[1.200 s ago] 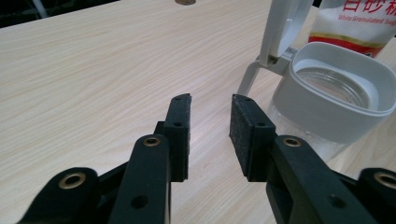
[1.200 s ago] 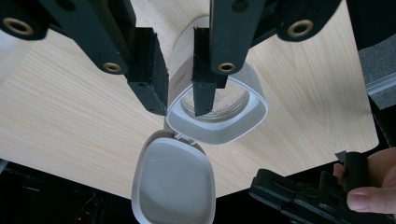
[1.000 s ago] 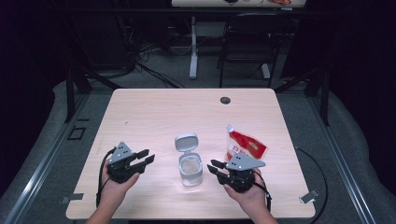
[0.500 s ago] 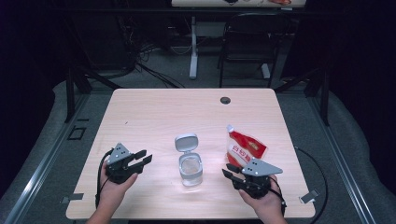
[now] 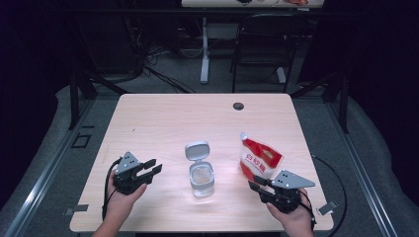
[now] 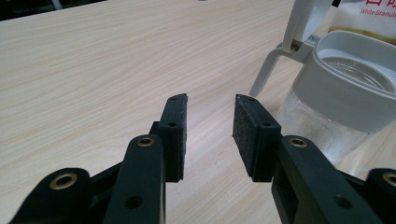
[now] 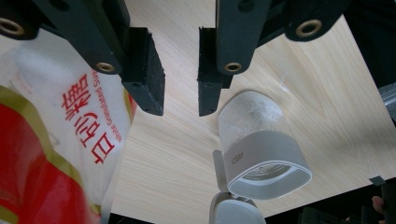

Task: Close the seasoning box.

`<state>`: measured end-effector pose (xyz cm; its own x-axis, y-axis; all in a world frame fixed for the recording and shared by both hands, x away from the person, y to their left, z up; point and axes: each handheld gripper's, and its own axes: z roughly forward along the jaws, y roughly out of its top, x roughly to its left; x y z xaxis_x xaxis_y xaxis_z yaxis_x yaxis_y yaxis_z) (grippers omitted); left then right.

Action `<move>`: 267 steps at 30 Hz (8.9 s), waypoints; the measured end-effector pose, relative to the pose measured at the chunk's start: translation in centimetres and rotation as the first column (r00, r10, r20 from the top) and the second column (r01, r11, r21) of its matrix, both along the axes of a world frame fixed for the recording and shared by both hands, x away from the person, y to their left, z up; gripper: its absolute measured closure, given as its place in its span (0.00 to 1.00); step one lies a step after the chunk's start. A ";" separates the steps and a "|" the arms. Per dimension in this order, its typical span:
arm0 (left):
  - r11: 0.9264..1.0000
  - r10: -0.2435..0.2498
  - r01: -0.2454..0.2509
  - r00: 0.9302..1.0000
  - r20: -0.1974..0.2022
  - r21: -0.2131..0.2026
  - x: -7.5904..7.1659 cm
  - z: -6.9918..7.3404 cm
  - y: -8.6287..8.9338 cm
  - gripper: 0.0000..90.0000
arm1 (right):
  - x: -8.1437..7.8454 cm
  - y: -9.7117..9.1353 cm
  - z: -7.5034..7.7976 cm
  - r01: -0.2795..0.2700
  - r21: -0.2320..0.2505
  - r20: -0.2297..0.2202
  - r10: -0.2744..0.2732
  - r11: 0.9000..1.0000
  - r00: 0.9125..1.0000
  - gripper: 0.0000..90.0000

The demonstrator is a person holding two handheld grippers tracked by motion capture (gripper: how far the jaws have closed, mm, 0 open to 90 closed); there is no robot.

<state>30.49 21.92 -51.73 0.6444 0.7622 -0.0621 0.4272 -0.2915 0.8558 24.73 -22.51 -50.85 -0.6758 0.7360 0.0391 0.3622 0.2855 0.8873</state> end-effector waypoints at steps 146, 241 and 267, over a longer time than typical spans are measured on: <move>1.000 -0.001 0.001 1.000 -0.014 -0.006 0.7 -0.9 -0.2 0.71 | 5.8 -1.8 -6.4 0.137 -0.013 0.004 -0.137 0.990 0.991 0.56; 1.000 0.011 -0.011 1.000 0.002 -0.005 0.3 -0.8 -0.1 0.65 | 2.6 0.1 -1.6 0.136 -0.245 0.245 -0.075 0.960 0.967 0.59; 1.000 -0.001 0.001 1.000 0.003 -0.004 0.2 -0.7 -0.4 0.65 | 2.1 -0.4 -0.9 0.182 -0.348 0.312 -0.069 0.920 0.948 0.59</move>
